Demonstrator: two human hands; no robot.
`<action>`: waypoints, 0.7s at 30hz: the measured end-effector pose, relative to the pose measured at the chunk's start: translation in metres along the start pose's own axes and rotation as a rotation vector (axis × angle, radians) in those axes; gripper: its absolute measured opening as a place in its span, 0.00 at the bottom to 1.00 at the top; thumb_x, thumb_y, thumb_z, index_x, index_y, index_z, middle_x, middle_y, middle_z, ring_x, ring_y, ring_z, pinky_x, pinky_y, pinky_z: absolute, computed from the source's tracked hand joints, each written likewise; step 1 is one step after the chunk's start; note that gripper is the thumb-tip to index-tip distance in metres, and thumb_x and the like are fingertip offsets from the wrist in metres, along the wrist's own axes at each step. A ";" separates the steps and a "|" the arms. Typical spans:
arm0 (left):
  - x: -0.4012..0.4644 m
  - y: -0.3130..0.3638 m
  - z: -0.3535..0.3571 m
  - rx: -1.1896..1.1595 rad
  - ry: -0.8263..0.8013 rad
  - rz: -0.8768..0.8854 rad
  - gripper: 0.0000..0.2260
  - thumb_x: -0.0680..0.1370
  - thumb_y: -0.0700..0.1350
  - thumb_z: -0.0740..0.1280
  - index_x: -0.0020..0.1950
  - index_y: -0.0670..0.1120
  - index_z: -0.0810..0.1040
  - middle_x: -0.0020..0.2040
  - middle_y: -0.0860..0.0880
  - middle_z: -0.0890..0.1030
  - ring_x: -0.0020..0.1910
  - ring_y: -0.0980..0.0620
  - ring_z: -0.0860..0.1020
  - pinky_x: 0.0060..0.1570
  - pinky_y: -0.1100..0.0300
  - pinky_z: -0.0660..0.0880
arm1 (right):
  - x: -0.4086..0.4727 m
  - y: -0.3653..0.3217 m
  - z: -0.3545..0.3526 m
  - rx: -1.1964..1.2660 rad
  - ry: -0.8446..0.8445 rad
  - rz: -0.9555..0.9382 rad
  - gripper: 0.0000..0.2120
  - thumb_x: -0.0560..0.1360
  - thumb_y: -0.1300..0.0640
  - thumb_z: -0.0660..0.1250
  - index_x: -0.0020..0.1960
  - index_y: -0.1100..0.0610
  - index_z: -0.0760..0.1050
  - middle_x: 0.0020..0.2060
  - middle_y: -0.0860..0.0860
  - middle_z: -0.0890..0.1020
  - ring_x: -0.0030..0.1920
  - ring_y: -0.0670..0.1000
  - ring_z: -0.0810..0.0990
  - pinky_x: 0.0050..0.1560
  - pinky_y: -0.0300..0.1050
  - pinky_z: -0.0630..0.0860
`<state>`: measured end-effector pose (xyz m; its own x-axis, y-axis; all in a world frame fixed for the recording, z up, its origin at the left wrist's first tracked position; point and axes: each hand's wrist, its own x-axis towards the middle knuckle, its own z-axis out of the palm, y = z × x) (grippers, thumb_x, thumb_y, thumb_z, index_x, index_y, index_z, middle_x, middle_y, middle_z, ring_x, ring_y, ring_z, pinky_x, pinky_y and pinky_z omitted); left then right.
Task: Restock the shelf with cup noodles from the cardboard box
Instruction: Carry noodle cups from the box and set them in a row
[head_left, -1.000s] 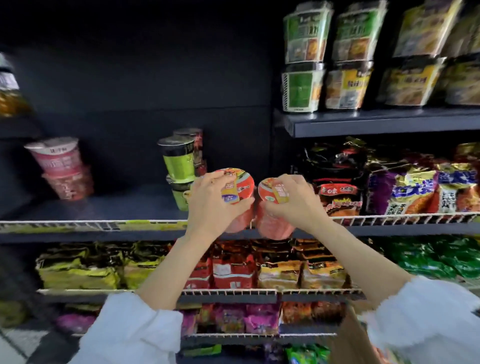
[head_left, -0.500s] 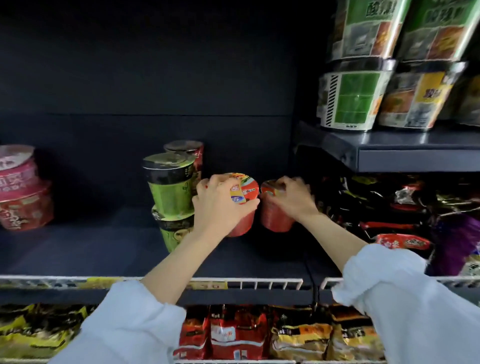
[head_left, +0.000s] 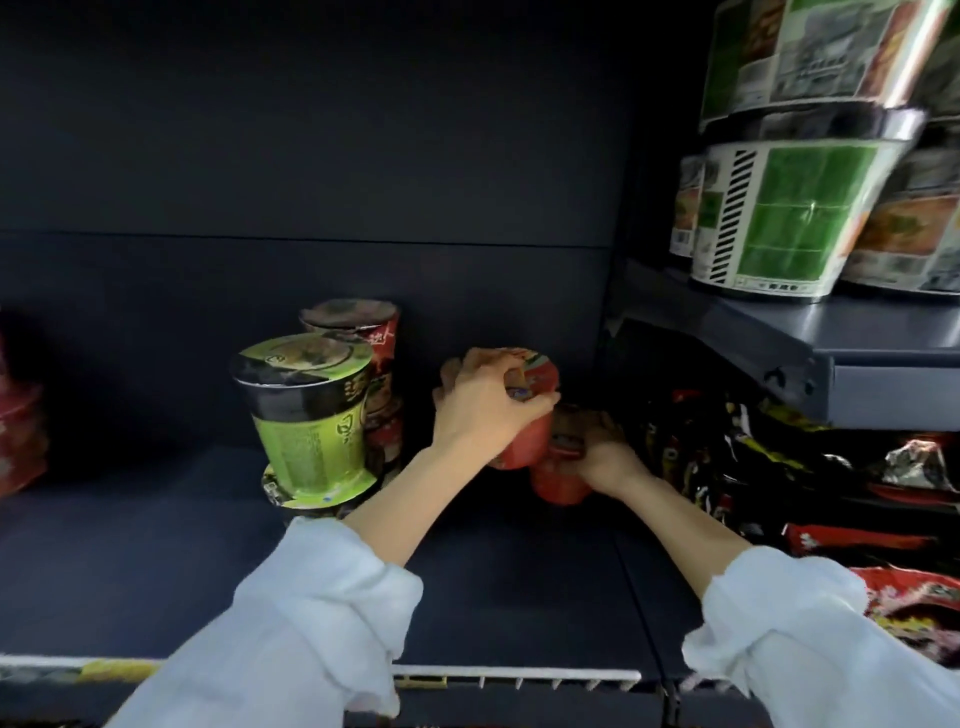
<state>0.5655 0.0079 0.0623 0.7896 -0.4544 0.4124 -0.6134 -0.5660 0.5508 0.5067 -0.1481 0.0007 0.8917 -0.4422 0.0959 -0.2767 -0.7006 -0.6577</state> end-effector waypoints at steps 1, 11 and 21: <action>0.007 0.005 0.004 -0.019 0.009 0.014 0.27 0.68 0.65 0.69 0.64 0.57 0.75 0.64 0.52 0.72 0.65 0.45 0.67 0.64 0.47 0.68 | 0.000 0.002 0.000 0.071 0.021 -0.009 0.37 0.68 0.59 0.76 0.72 0.58 0.63 0.62 0.50 0.71 0.64 0.50 0.71 0.55 0.28 0.67; 0.055 0.034 0.055 0.138 -0.217 0.218 0.31 0.67 0.67 0.61 0.69 0.58 0.68 0.70 0.51 0.70 0.70 0.40 0.63 0.67 0.45 0.63 | 0.010 0.012 -0.006 0.490 0.149 0.084 0.48 0.62 0.64 0.79 0.74 0.59 0.56 0.70 0.56 0.68 0.70 0.54 0.67 0.71 0.51 0.64; 0.060 0.037 0.045 0.193 -0.403 0.200 0.28 0.75 0.63 0.60 0.74 0.58 0.61 0.77 0.50 0.59 0.77 0.44 0.51 0.73 0.43 0.48 | 0.002 -0.004 -0.009 0.346 0.078 0.169 0.33 0.68 0.59 0.75 0.70 0.59 0.66 0.66 0.57 0.74 0.66 0.57 0.73 0.65 0.49 0.70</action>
<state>0.5898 -0.0711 0.0752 0.6099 -0.7757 0.1621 -0.7745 -0.5401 0.3291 0.5060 -0.1512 0.0096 0.8103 -0.5860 0.0125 -0.2685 -0.3902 -0.8807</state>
